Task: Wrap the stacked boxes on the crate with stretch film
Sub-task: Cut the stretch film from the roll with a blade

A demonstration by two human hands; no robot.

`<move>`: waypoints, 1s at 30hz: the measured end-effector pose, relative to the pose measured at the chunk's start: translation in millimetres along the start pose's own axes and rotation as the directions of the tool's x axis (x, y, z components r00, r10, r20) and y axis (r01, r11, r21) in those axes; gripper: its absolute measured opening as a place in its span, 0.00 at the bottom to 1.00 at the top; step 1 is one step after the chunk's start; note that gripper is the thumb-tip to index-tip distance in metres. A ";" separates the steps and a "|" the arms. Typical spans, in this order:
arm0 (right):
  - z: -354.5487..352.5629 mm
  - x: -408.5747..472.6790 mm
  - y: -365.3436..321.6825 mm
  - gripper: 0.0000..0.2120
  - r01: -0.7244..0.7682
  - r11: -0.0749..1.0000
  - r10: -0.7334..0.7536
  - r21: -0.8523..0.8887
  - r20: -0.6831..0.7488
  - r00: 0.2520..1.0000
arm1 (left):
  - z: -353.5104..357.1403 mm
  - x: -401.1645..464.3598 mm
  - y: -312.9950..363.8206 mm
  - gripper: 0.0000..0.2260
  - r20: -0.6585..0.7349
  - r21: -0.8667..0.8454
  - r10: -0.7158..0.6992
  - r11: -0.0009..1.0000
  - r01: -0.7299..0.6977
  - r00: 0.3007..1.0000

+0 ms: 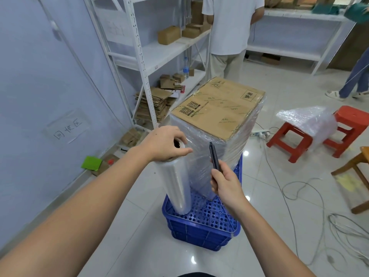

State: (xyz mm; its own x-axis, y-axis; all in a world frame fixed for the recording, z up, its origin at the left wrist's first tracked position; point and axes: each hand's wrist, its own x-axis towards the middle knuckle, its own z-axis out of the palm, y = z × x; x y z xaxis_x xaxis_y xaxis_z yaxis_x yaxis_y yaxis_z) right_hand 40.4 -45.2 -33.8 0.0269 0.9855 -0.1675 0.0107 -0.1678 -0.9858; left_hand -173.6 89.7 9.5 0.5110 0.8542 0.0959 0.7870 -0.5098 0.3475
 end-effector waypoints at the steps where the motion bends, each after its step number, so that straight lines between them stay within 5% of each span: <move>1: 0.1 1.0 0.7 0.10 0.024 0.999 -0.024 -0.045 0.003 1.000 | -0.5 0.0 1.3 0.20 -0.004 -0.012 -0.018 1.000 0.018 1.000; 9: 2.3 13.5 7.6 0.14 0.137 0.929 -0.186 -0.344 -0.112 0.976 | 9.2 -17.5 19.0 0.22 0.103 0.133 -0.093 0.988 0.079 0.990; 16: 7.4 12.0 4.5 0.18 0.132 0.928 -0.200 -0.349 -0.167 0.965 | 15.8 -22.2 28.3 0.03 0.002 0.087 -0.192 0.978 0.191 0.981; 23: 8.7 8.7 16.9 0.08 0.124 0.884 -0.177 -0.450 -0.079 0.981 | 18.0 -23.4 30.1 0.13 -0.060 0.037 -0.243 0.969 0.246 0.968; 30: 13.7 4.8 22.9 0.17 0.111 0.831 -0.196 -0.545 -0.100 0.976 | 19.0 -23.7 32.3 0.13 -0.064 0.017 -0.240 0.970 0.242 0.969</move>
State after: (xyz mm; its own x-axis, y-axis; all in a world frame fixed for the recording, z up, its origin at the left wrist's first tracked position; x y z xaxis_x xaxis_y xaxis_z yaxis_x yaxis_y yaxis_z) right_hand 27.1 -44.0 -57.3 0.1236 0.9918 0.0313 0.5570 -0.0432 -0.8294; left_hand -153.8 51.1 0.7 0.2838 0.9564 0.0691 0.8930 -0.2898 0.3443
